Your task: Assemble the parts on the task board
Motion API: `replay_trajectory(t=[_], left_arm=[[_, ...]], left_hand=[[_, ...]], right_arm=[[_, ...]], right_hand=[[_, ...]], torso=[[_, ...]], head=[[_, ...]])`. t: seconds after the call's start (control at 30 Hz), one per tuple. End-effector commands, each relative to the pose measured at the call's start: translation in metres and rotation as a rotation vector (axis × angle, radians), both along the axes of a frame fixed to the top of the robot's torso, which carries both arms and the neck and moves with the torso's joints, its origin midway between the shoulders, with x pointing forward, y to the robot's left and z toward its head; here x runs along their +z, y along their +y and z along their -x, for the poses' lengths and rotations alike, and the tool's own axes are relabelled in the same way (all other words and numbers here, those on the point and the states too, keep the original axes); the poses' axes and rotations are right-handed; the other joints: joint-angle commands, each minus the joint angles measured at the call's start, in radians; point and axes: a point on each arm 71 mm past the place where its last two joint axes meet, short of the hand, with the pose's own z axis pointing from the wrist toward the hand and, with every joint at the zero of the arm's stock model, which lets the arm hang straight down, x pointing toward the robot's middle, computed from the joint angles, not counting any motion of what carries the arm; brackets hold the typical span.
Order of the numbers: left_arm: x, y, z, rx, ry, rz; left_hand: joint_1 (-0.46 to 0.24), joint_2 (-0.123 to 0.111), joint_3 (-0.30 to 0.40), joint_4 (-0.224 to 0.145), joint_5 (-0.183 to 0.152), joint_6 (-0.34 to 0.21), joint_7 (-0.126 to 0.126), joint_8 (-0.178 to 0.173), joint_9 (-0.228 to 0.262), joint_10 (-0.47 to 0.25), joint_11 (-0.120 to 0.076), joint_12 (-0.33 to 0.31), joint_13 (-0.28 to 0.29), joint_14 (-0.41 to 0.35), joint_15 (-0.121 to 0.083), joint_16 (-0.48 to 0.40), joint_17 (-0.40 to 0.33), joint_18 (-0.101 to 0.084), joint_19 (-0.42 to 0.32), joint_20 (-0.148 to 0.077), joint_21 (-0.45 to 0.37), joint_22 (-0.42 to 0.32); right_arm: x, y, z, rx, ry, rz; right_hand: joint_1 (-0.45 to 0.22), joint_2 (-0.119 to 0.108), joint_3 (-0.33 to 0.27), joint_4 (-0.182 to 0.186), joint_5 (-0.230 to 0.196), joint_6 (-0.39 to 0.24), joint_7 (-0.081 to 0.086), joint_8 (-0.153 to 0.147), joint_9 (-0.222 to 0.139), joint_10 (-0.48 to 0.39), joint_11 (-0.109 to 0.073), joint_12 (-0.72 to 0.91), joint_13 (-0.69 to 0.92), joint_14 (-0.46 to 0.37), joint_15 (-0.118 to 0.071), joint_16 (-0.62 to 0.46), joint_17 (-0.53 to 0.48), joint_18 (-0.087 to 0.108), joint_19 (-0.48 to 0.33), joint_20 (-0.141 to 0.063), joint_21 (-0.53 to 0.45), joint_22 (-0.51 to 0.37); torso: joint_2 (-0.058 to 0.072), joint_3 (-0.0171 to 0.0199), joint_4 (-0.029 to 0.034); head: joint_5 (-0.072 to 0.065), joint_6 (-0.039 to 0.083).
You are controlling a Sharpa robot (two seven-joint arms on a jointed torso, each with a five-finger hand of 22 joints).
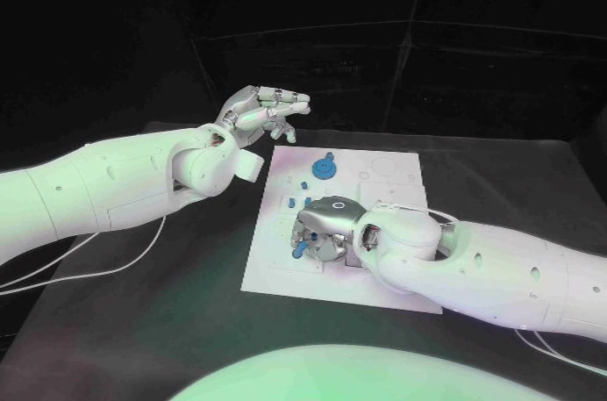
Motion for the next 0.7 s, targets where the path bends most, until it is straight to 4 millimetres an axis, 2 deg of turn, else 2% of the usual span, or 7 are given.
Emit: replay_trajectory(t=[0.03, 0.23, 0.37, 0.47, 0.57, 0.7], left_arm=[[0.002, -0.001, 0.000, -0.009, -0.003, 0.010], [0.002, -0.001, 0.000, -0.010, -0.003, 0.010], [0.002, -0.001, 0.000, -0.010, -0.002, 0.010], [0.002, -0.001, 0.000, -0.010, -0.002, 0.010], [0.002, -0.001, 0.000, -0.011, -0.001, 0.009], [0.002, -0.001, 0.000, -0.012, 0.000, 0.009]], left_hand=[[0.009, 0.000, -0.006, -0.002, 0.004, -0.010, 0.000, 0.004, -0.001, -0.006, 0.000, 0.007, -0.002, -0.008, 0.000, -0.007, -0.001, 0.014, -0.005, 0.003, -0.003, -0.001], [0.009, 0.000, -0.006, -0.002, 0.004, -0.010, 0.000, 0.004, -0.001, -0.006, 0.000, 0.007, -0.002, -0.008, 0.000, -0.007, -0.001, 0.014, -0.005, 0.003, -0.003, -0.001], [0.009, 0.000, -0.006, -0.002, 0.004, -0.010, 0.000, 0.004, -0.001, -0.006, 0.000, 0.007, -0.002, -0.008, 0.000, -0.007, -0.001, 0.014, -0.005, 0.003, -0.003, -0.001], [0.009, 0.000, -0.006, -0.002, 0.004, -0.010, 0.000, 0.004, -0.001, -0.006, 0.000, 0.007, -0.002, -0.008, 0.000, -0.007, -0.001, 0.014, -0.005, 0.003, -0.003, -0.001], [0.009, 0.000, -0.006, -0.002, 0.004, -0.010, 0.000, 0.004, -0.001, -0.006, 0.000, 0.007, -0.002, -0.008, 0.000, -0.007, -0.001, 0.014, -0.005, 0.003, -0.003, -0.001], [0.009, 0.000, -0.006, -0.002, 0.004, -0.010, 0.000, 0.004, -0.001, -0.006, 0.000, 0.007, -0.002, -0.008, 0.000, -0.007, -0.001, 0.014, -0.005, 0.003, -0.003, -0.001]], right_arm=[[0.000, 0.000, 0.000, -0.002, -0.022, 0.032], [-0.001, 0.004, 0.002, 0.008, -0.021, 0.042], [-0.002, 0.009, 0.004, 0.020, -0.021, 0.040], [-0.006, 0.009, 0.009, 0.031, -0.020, 0.031], [-0.007, 0.010, 0.011, 0.036, -0.024, 0.016], [-0.008, 0.010, 0.013, 0.037, -0.031, -0.001]], right_hand=[[-0.008, 0.001, 0.000, 0.004, 0.006, 0.002, 0.004, 0.002, 0.002, 0.000, 0.005, -0.002, 0.001, 0.011, 0.000, 0.003, -0.001, -0.014, -0.003, 0.007, -0.002, 0.000], [-0.014, -0.002, -0.003, 0.005, 0.007, 0.000, 0.004, 0.000, 0.001, -0.001, 0.005, -0.005, 0.001, 0.010, 0.000, 0.002, -0.003, -0.013, -0.005, 0.008, -0.004, -0.003], [-0.043, -0.019, -0.016, 0.015, 0.027, -0.027, 0.012, -0.016, -0.004, -0.027, 0.014, -0.026, -0.005, 0.007, 0.008, -0.003, -0.013, -0.011, -0.014, 0.012, -0.011, -0.012], [-0.065, -0.040, -0.030, 0.022, 0.044, -0.084, 0.023, -0.025, -0.009, -0.035, 0.022, -0.035, -0.008, 0.006, 0.015, -0.002, -0.014, -0.010, -0.017, 0.019, -0.013, -0.015], [-0.076, -0.052, -0.041, 0.027, 0.046, -0.138, 0.020, -0.024, -0.008, -0.038, 0.022, -0.039, -0.009, 0.006, 0.015, -0.001, -0.014, -0.009, -0.019, 0.022, -0.015, -0.017], [-0.077, -0.055, -0.045, 0.028, 0.046, -0.168, 0.017, -0.024, -0.008, -0.037, 0.021, -0.041, -0.008, 0.006, 0.014, 0.001, -0.014, -0.009, -0.019, 0.022, -0.016, -0.017]], torso=[[0.000, 0.0000, -0.0005], [0.000, -0.0004, 0.0001], [0.000, -0.0011, 0.0006], [-0.001, -0.0008, 0.0003], [0.000, -0.0005, 0.0002], [-0.001, -0.0007, 0.0000]], head=[[0.000, 0.000], [-0.001, 0.001], [-0.002, 0.001], [-0.001, 0.000], [-0.002, 0.000], [-0.002, 0.000]])
